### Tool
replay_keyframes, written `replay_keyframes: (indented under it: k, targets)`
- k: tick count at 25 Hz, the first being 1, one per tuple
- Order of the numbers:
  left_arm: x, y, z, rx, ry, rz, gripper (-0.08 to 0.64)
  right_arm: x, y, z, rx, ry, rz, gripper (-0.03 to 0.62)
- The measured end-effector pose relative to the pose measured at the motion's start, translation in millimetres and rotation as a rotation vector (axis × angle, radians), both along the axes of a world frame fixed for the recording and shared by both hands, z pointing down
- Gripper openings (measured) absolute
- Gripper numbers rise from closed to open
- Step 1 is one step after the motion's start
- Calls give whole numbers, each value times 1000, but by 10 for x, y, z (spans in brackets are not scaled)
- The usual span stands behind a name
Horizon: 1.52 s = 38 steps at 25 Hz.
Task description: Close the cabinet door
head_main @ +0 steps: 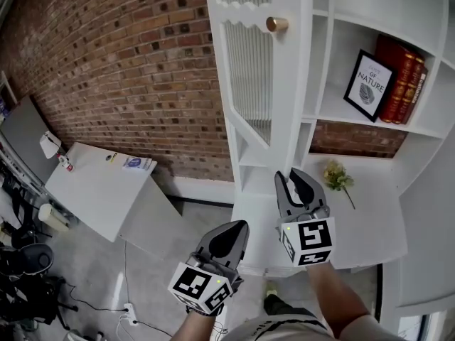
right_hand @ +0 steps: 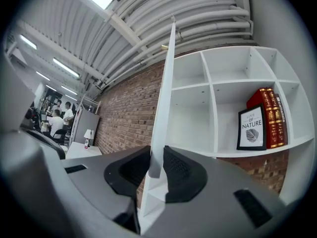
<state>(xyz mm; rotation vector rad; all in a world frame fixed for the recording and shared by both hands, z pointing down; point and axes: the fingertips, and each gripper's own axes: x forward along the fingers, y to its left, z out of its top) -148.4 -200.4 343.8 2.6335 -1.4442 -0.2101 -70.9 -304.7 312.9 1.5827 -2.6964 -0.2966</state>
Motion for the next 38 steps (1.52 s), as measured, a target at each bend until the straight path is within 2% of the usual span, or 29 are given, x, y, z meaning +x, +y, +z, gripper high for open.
replay_keyframes:
  k: [7,14,22,33,38]
  targets:
    - [275,-349,-7,-5,-12,28,11,436,-385,5,-12,-13,9,86]
    - [590,-694,-26,-3,-30,49,11,707,-772,6,-20,-8,-29,94]
    - [885,-1062,-75,6,-50,60,11,875,-1129,7,2,6,-55,114]
    - [1057,-1504,-74,11,-59,63,11,950,-1489,-89,72,87,12,156]
    - [1104,-1649,-68,3,-60,62,11,964,-1637,-105,64,111,21,176]
